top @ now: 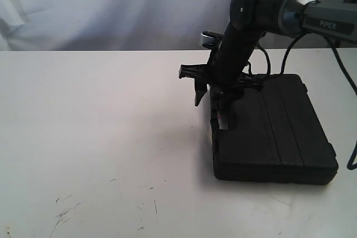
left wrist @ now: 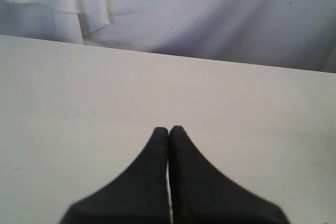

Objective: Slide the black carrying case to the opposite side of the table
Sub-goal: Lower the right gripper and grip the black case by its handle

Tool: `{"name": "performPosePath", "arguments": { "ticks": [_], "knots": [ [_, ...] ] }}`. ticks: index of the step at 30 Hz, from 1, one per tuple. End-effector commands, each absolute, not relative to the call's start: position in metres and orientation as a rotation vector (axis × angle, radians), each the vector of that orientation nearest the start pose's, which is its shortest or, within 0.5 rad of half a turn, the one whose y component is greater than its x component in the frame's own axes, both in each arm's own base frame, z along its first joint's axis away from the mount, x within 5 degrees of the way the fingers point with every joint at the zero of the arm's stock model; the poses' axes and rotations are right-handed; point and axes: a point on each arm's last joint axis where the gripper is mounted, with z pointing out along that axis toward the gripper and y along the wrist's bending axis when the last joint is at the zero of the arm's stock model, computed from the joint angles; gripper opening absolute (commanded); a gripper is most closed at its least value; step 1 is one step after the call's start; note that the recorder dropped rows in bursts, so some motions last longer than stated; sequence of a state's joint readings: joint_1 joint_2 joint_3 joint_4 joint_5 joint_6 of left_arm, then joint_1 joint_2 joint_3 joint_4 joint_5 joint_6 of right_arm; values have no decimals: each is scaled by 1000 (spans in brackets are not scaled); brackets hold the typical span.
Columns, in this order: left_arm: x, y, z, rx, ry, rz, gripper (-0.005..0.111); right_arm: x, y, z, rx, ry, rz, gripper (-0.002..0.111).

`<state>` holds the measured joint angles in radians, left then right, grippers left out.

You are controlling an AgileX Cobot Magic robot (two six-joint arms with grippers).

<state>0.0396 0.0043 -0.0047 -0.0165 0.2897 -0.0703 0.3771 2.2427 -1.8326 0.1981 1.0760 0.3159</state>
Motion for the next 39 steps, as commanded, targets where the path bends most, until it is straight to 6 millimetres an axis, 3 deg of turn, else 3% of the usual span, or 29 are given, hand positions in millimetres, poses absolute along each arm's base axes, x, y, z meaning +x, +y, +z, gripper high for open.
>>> {"name": "performPosePath", "arguments": {
  "ticks": [1, 10, 22, 30, 39],
  "knots": [
    [55, 2, 187, -112, 1765, -37, 0, 430, 186, 168, 22, 3039, 306, 53],
    [55, 2, 187, -112, 1765, -37, 0, 426, 196, 149, -15, 3071, 247, 52],
    [55, 2, 187, -112, 1765, -37, 0, 428, 191, 142, 31, 3069, 114, 52],
    [55, 2, 187, -112, 1765, -37, 0, 427, 195, 119, 41, 3118, 117, 51],
    [55, 2, 187, -112, 1765, -37, 0, 427, 195, 117, 42, 3128, 111, 38]
  ]
}}
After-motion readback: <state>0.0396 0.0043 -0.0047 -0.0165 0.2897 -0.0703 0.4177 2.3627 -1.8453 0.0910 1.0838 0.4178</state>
